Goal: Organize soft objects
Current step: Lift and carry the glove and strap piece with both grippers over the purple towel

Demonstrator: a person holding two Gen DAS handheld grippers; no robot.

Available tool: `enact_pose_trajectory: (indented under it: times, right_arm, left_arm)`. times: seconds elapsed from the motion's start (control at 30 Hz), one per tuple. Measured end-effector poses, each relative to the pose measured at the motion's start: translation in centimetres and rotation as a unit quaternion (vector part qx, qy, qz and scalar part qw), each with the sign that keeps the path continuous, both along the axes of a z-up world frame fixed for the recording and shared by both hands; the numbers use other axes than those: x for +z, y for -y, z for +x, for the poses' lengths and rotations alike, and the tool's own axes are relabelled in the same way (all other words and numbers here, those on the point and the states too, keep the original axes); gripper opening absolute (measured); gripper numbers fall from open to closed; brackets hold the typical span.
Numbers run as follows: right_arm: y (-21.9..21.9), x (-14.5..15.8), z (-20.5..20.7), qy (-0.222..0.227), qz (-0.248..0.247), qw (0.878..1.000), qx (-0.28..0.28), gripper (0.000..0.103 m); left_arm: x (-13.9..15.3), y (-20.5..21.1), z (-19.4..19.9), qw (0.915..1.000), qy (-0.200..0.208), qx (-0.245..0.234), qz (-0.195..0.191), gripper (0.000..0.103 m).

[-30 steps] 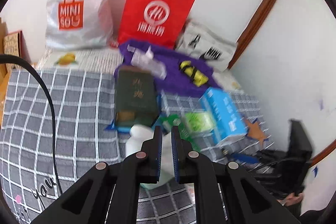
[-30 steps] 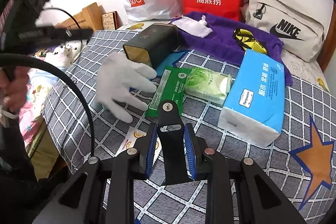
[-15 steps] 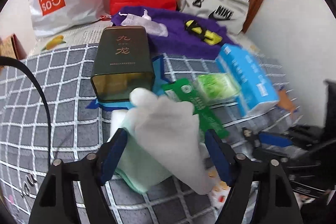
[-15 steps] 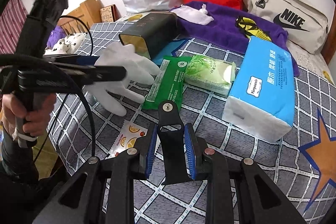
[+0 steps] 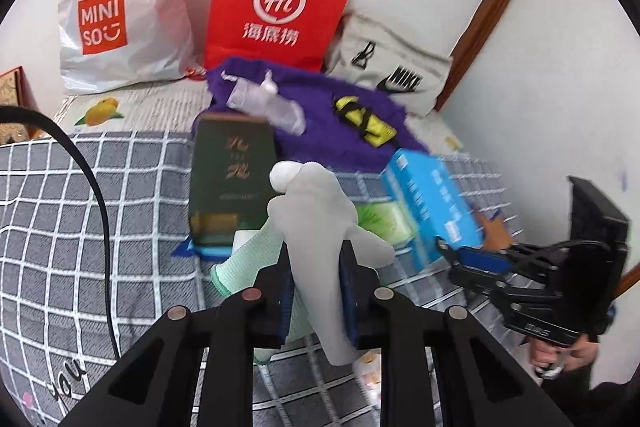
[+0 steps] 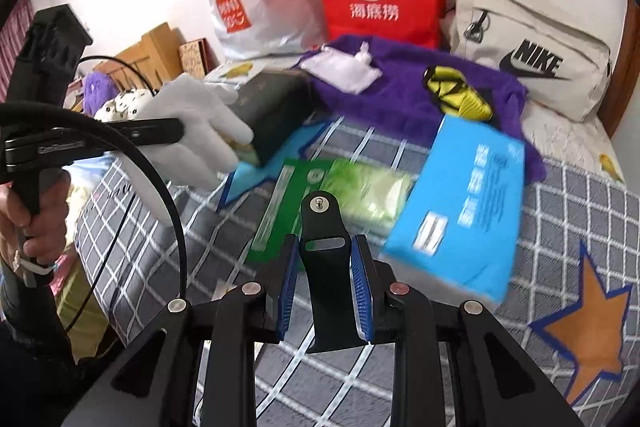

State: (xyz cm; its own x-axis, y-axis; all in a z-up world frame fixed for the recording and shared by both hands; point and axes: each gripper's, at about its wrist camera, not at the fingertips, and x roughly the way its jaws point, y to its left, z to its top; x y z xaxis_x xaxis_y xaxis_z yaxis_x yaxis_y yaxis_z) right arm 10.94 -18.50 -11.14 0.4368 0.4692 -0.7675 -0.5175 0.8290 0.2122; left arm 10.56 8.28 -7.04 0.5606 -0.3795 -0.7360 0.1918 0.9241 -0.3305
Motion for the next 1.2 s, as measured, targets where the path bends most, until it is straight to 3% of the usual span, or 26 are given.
enact_pose_trajectory:
  times: [0.23, 0.4, 0.53, 0.7, 0.8, 0.93, 1.03, 1.07, 1.13, 1.2]
  right_arm:
    - [0.5, 1.5, 3.0, 0.012, 0.007, 1.0, -0.016, 0.027]
    - [0.6, 1.8, 4.5, 0.013, 0.015, 1.0, -0.023, 0.027]
    - [0.4, 1.3, 4.5, 0.004, 0.016, 1.0, -0.017, 0.027]
    - [-0.1, 0.9, 4.4, -0.001, 0.015, 1.0, -0.009, 0.027]
    - [-0.3, 0.8, 4.0, -0.002, 0.019, 1.0, -0.004, 0.027]
    - [-0.4, 0.3, 3.3, -0.008, 0.016, 1.0, -0.001, 0.027]
    - [-0.4, 0.0, 2.8, -0.012, 0.013, 1.0, 0.0, 0.027]
    - [-0.3, 0.0, 2.6, -0.012, 0.011, 1.0, 0.001, 0.027]
    - [-0.4, 0.0, 2.4, -0.014, 0.012, 1.0, 0.001, 0.027]
    - [-0.4, -0.1, 2.2, -0.014, 0.012, 1.0, 0.002, 0.027]
  left_arm:
    - [2.2, -0.6, 2.5, 0.9987, 0.008, -0.014, -0.048, 0.02]
    - [1.8, -0.8, 4.5, 0.9968, -0.017, -0.017, -0.076, 0.021]
    - [0.4, -1.2, 4.3, 0.9911, -0.04, -0.03, -0.124, 0.021]
    - [1.9, -2.8, 3.4, 0.9884, -0.027, -0.016, -0.148, 0.019]
    - [1.7, -2.0, 2.7, 0.9889, -0.039, -0.035, -0.139, 0.019]
    - [-1.3, -0.6, 1.8, 0.9892, -0.085, -0.043, -0.112, 0.02]
    - [-3.2, -0.8, 1.2, 0.9925, -0.098, -0.018, -0.071, 0.045]
    - [-3.4, -1.1, 0.8, 0.9927, -0.096, -0.015, -0.073, 0.049]
    - [-3.4, -1.6, 0.3, 0.9943, -0.093, -0.005, -0.051, 0.048]
    - [-3.1, -2.2, 0.0, 0.9958, -0.081, 0.008, -0.043, 0.033]
